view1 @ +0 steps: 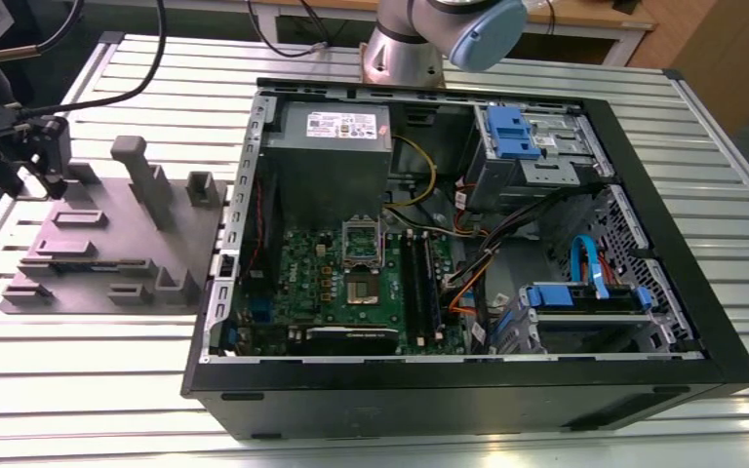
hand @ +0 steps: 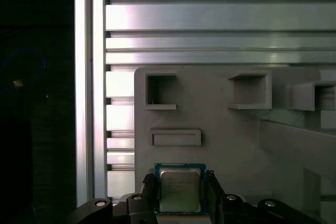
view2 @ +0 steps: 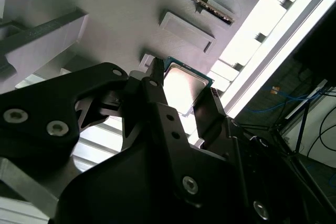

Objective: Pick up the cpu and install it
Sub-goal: 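Pick up the cpu and move it towards the insertion slot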

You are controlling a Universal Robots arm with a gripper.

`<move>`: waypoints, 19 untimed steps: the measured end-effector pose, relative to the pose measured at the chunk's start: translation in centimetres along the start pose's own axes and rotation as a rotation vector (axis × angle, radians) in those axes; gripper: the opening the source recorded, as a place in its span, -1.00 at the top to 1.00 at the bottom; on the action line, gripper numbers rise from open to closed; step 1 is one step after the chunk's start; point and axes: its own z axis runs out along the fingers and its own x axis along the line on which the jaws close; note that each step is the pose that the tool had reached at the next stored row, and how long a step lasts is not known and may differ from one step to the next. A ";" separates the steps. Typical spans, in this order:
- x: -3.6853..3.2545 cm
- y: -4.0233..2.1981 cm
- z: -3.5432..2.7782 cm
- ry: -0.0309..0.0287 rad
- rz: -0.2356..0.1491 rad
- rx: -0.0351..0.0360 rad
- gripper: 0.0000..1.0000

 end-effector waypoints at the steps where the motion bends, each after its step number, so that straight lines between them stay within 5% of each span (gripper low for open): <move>1: 0.00 0.00 -0.01 0.0000 0.000 0.0000 0.06; 19: 0.00 0.00 -0.54 0.0000 0.000 0.0000 0.06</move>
